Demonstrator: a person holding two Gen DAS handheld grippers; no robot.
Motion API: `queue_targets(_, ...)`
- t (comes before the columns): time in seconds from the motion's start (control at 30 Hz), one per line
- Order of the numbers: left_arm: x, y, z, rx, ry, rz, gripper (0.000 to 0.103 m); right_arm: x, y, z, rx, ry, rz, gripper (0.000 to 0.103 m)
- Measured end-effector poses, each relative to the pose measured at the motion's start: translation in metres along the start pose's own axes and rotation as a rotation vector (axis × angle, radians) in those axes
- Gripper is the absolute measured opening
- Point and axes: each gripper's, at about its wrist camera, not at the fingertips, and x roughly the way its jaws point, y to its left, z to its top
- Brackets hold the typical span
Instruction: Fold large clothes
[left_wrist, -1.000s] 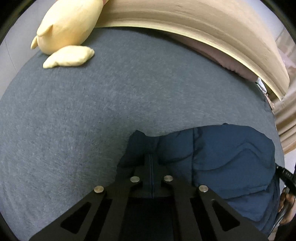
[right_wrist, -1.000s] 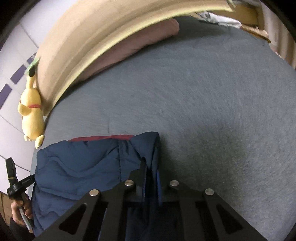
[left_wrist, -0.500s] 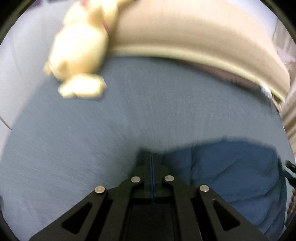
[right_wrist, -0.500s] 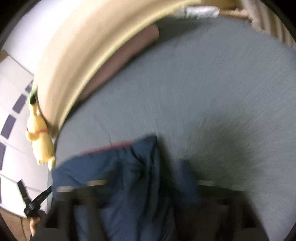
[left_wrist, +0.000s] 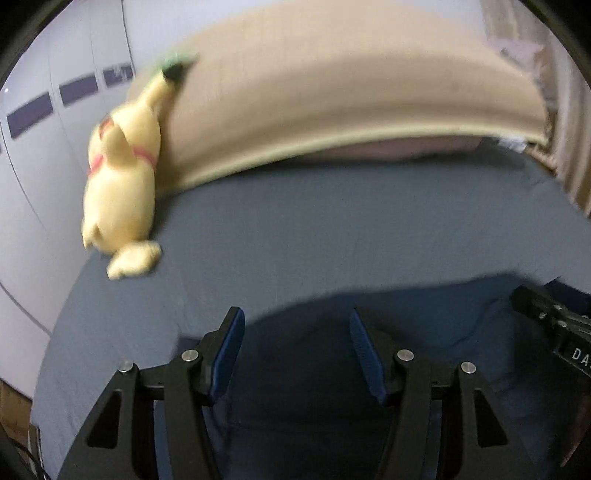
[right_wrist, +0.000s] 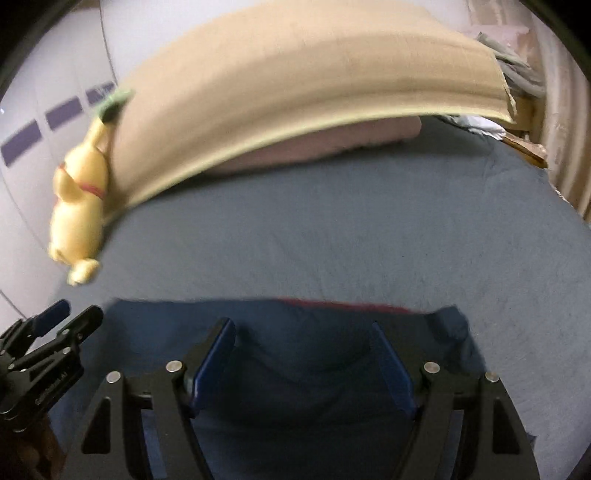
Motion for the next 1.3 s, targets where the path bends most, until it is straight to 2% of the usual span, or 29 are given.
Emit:
queue_targets(0.07, 0.020, -0.002, -0.002, -0.010, 0.059, -0.015, 0.060, 0.013, 0.002, -0.005, 0.013, 0.040, 0.014, 0.078)
queue_targets(0.2, 0.028, -0.003, -0.004, -0.016, 0.072, -0.014, 0.063, 0.036, 0.004, -0.006, -0.001, 0.085, -0.013, 0.083)
queue_targets(0.37, 0.043, -0.007, -0.007, -0.023, 0.079, -0.014, 0.065, 0.055, 0.004, -0.007, 0.011, 0.100, -0.024, 0.089)
queue_targets(0.4, 0.046, -0.006, -0.007, -0.031, 0.085, -0.011, 0.069, 0.055, 0.004, -0.008, 0.013, 0.101, -0.029, 0.091)
queue_targets(0.53, 0.050, -0.009, -0.006, -0.033, 0.091, -0.005, 0.070, 0.057, 0.004, -0.006, 0.025, 0.105, -0.031, 0.094)
queue_targets(0.6, 0.040, -0.008, -0.003, -0.025, 0.073, -0.011, 0.070, 0.051, -0.001, -0.003, 0.040, 0.107, 0.001, 0.095)
queue_targets(0.67, 0.027, 0.005, -0.001, -0.042, 0.052, -0.052, 0.069, 0.029, -0.013, 0.002, 0.053, 0.082, 0.017, 0.095)
queue_targets(0.8, -0.028, 0.040, -0.008, -0.121, 0.021, -0.130, 0.069, -0.040, -0.032, -0.001, 0.078, 0.002, 0.093, 0.096)
queue_targets(0.9, -0.080, 0.066, -0.032, -0.127, -0.049, -0.114, 0.069, -0.091, -0.043, -0.026, 0.065, -0.030, 0.097, 0.096)
queue_targets(0.97, -0.107, 0.080, -0.057, -0.138, -0.080, -0.093, 0.069, -0.122, -0.047, -0.061, 0.057, -0.047, 0.086, 0.096)
queue_targets(1.0, -0.119, 0.087, -0.073, -0.147, -0.087, -0.088, 0.069, -0.123, -0.052, -0.068, 0.060, -0.053, 0.083, 0.096)
queue_targets(1.13, -0.143, 0.100, -0.128, -0.160, -0.106, -0.025, 0.069, -0.151, -0.053, -0.137, 0.050, -0.078, 0.036, 0.096)
queue_targets(1.2, -0.141, 0.100, -0.151, -0.150, -0.085, 0.016, 0.069, -0.155, -0.049, -0.162, 0.017, -0.081, 0.007, 0.096)
queue_targets(1.27, -0.128, 0.095, -0.167, -0.110, -0.025, 0.070, 0.069, -0.150, -0.050, -0.179, -0.013, -0.066, -0.056, 0.096)
queue_targets(1.3, -0.115, 0.091, -0.176, -0.080, 0.027, 0.086, 0.070, -0.143, -0.054, -0.182, -0.005, -0.035, -0.046, 0.096)
